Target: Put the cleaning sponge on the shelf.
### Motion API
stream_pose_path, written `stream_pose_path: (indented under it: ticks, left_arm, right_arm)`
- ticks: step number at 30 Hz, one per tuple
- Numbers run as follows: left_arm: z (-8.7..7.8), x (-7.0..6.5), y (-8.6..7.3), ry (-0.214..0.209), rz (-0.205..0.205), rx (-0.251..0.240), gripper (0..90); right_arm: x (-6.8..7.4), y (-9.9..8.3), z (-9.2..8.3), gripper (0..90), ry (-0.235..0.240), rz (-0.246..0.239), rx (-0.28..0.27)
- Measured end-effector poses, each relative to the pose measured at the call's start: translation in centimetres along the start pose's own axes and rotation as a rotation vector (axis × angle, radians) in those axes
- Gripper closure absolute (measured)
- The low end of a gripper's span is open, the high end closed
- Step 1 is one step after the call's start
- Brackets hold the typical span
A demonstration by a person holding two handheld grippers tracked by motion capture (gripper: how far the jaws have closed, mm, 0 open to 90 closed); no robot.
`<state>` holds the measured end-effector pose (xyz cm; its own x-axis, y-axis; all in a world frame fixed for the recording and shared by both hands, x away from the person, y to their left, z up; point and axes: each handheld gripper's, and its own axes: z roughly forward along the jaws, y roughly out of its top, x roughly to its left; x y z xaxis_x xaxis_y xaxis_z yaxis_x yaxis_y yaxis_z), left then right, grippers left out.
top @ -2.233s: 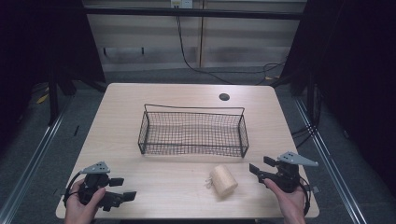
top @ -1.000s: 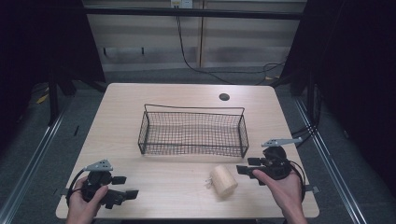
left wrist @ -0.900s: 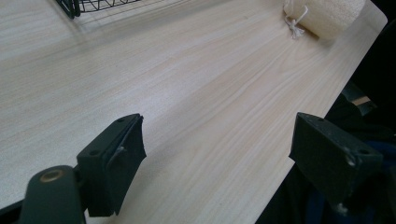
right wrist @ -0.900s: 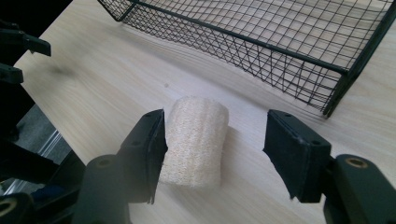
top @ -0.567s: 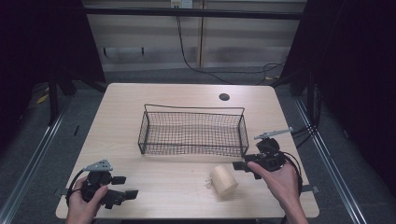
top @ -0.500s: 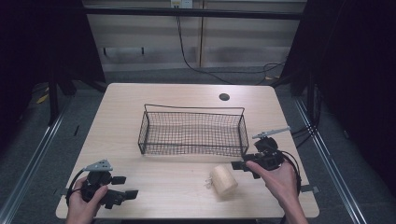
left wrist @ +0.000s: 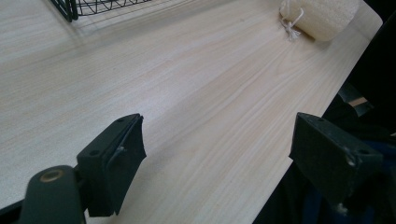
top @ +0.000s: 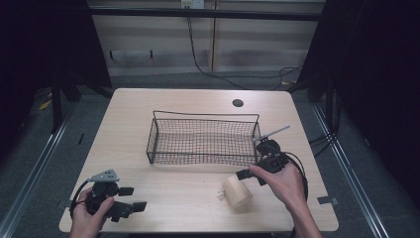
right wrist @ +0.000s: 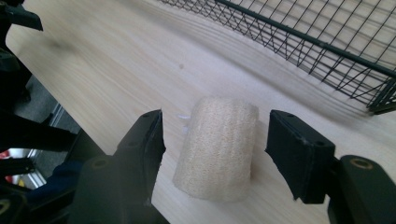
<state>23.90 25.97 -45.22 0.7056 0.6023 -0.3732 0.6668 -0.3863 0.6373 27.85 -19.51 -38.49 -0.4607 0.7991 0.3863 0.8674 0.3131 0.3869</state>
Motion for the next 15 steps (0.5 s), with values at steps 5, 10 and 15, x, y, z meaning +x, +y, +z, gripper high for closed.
stream_pose_path:
  ticks: [5, 10, 15]
  left_arm:
    - [0.1, 0.0, 0.0, -0.001, 0.001, 0.002, 17.4]
    - [0.0, 0.2, 0.0, -0.004, -0.001, 0.006, 17.4]
    - [0.0, 0.2, 0.0, -0.005, -0.002, 0.006, 17.4]
  right_arm:
    - [0.3, 0.8, 0.6, 37.1, -0.01, 0.001, 0.072]
    - [0.3, 1.5, 1.6, 37.5, -0.037, -0.004, 0.136]
    - [0.3, 1.9, 2.6, 37.3, -0.042, -0.002, 0.185]
